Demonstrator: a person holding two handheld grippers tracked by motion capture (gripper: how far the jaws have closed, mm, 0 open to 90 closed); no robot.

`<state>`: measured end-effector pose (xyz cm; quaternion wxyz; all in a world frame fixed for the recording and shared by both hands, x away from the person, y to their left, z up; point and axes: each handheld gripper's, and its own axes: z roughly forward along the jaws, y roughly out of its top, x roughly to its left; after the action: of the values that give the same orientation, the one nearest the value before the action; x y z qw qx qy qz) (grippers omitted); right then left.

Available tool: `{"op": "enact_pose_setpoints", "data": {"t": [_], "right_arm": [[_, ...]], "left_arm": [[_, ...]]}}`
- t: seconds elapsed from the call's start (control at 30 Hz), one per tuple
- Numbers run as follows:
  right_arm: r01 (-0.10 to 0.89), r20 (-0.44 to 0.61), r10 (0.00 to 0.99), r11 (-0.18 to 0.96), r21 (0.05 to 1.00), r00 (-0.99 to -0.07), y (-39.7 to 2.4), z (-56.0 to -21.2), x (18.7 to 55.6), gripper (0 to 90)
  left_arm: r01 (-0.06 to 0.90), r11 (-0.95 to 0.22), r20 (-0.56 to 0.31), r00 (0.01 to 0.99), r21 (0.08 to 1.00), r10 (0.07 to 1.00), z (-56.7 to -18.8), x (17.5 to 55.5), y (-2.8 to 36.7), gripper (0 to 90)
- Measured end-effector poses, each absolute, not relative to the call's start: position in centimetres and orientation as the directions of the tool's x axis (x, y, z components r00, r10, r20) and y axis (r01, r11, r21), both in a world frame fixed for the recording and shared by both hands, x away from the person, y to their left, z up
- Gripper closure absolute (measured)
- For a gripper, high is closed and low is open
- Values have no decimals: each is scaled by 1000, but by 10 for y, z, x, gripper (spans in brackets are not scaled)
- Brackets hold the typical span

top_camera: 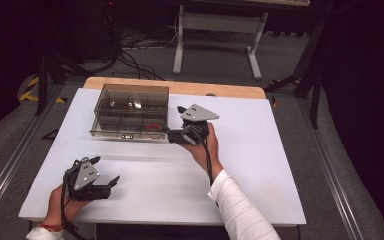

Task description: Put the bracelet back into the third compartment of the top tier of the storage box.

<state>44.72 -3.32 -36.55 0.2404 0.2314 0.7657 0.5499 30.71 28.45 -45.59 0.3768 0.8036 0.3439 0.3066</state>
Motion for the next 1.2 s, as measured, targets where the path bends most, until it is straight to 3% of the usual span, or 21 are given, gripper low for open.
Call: {"op": "enact_pose_setpoints", "data": {"t": [0.17, 0.33, 0.43, 0.57, 1.2], "right_arm": [[62, -162, 656, 305, 950, -737, -39, -363, 441, 84], [48, -186, 652, 324, 945, -735, -40, -361, 436, 67], [6, -258, 651, 373, 928, -714, -41, -356, 430, 60], [27, -209, 647, 335, 942, -733, -48, -358, 430, 82], [42, -212, 641, 358, 933, -737, -80, -374, 417, 105]], "left_arm": [[324, -483, 233, 579, 813, 781, -457, 308, 284, 136], [332, -444, 195, 574, 833, 795, -455, 310, 288, 135], [347, -423, 170, 569, 837, 805, -456, 311, 292, 134], [346, -406, 157, 566, 846, 809, -455, 312, 294, 134], [342, -449, 195, 573, 826, 796, -456, 310, 286, 135]]}}
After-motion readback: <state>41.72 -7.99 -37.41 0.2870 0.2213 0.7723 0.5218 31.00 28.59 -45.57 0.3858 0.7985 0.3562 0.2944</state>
